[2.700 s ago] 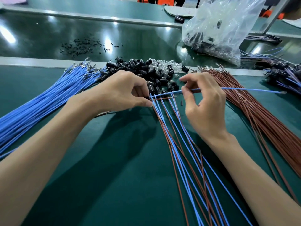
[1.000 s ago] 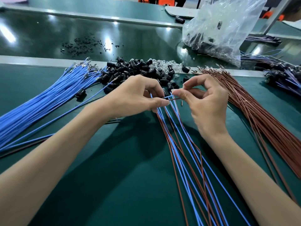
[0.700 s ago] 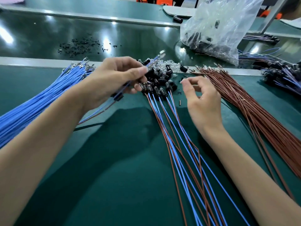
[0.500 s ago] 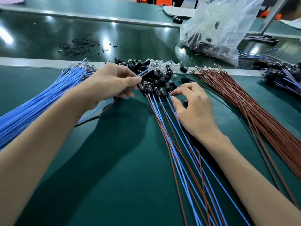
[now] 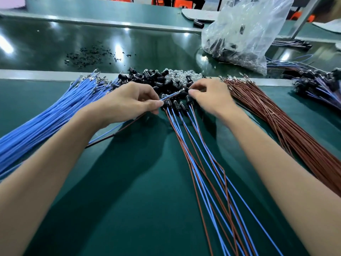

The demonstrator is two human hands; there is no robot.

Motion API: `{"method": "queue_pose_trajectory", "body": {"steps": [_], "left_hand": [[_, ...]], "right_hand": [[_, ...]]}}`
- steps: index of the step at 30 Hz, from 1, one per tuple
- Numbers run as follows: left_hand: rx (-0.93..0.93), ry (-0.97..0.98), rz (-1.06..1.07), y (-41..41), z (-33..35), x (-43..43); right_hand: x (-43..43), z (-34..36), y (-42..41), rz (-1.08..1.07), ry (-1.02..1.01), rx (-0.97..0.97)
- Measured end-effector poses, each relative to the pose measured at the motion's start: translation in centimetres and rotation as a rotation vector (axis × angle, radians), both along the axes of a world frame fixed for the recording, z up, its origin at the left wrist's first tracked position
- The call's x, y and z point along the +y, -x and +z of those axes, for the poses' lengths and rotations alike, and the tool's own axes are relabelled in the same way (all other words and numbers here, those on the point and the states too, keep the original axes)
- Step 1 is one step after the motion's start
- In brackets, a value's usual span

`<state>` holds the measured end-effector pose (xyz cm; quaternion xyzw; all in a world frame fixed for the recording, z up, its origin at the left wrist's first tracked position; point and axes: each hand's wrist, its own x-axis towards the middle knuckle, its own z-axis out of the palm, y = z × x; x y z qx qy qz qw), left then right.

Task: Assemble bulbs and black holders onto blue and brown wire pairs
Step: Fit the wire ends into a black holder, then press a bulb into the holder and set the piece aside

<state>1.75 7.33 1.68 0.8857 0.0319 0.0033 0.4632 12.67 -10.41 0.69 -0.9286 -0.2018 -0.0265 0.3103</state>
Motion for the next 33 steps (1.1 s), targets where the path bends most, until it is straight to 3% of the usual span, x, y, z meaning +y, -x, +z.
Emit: {"method": "queue_pose_trajectory", "body": {"steps": [3, 9, 16, 21, 25, 33], "left_hand": [[-0.047, 0.000, -0.023, -0.1, -0.2, -0.5], [-0.044, 0.090, -0.003, -0.5, -0.8, -1.0], [-0.071, 0.180, -0.017, -0.3, -1.6, -1.7], [-0.086, 0.231, -0.023, -0.5, -1.7, -1.7], [-0.086, 0.211, -0.035, -0.5, -1.7, -1.6], [-0.103, 0.143, -0.117, 0.0, -1.1, -2.5]], "right_hand": [[1.3, -0.3, -0.7, -0.060, 0.049, 0.104], [2.8, 0.3, -1.0, -0.089, 0.138, 0.104], [0.7, 0.2, 0.2, -0.093, -0.236, -0.041], [-1.9, 0.1, 2.6, 0.140, -0.578, 0.139], [-3.0, -0.7, 4.2, 0.215, -0.661, 0.256], [-3.0, -1.9, 5.6, 0.187, -0.621, 0.181]]}}
